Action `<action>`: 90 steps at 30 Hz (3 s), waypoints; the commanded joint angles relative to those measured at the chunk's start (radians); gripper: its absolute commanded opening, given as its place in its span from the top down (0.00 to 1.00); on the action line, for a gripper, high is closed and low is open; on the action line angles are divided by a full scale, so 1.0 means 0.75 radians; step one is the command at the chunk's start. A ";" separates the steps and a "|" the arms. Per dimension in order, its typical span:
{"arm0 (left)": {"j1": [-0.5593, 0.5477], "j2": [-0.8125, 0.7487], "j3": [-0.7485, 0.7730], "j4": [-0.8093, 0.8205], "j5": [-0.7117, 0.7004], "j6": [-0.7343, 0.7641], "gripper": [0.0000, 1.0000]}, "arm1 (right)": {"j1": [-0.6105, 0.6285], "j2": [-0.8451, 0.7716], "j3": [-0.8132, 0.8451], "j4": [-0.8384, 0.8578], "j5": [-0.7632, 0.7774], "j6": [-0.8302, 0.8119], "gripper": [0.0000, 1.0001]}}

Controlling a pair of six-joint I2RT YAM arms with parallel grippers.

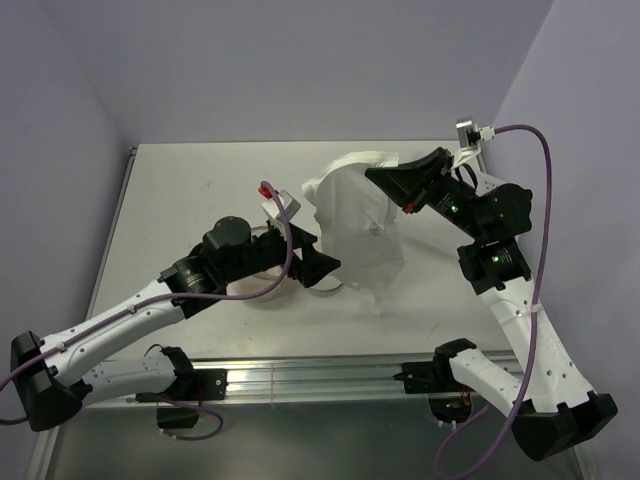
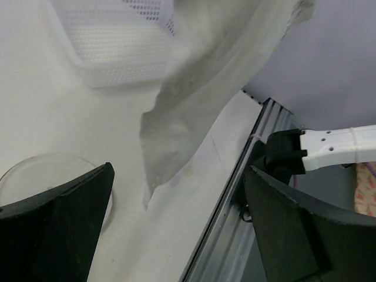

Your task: Place the bra in the laundry bag and zip it closed

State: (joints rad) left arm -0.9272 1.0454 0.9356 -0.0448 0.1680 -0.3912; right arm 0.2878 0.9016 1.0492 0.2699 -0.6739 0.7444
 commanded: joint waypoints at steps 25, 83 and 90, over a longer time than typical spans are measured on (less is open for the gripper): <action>0.197 0.101 -0.002 0.428 0.027 -0.329 1.00 | -0.005 -0.288 -0.294 0.464 -0.367 -0.029 0.99; 0.083 -0.179 0.014 0.207 -0.234 -0.110 1.00 | 0.097 0.062 -0.225 0.010 -0.482 -0.498 0.03; 0.083 -0.206 0.017 0.134 -0.216 -0.123 1.00 | 0.097 0.091 -0.229 0.125 -0.564 -0.373 0.72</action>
State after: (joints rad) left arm -0.8608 0.9218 0.9352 0.0788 -0.0196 -0.4755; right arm 0.3534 0.9791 0.8688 0.2417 -1.0393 0.4080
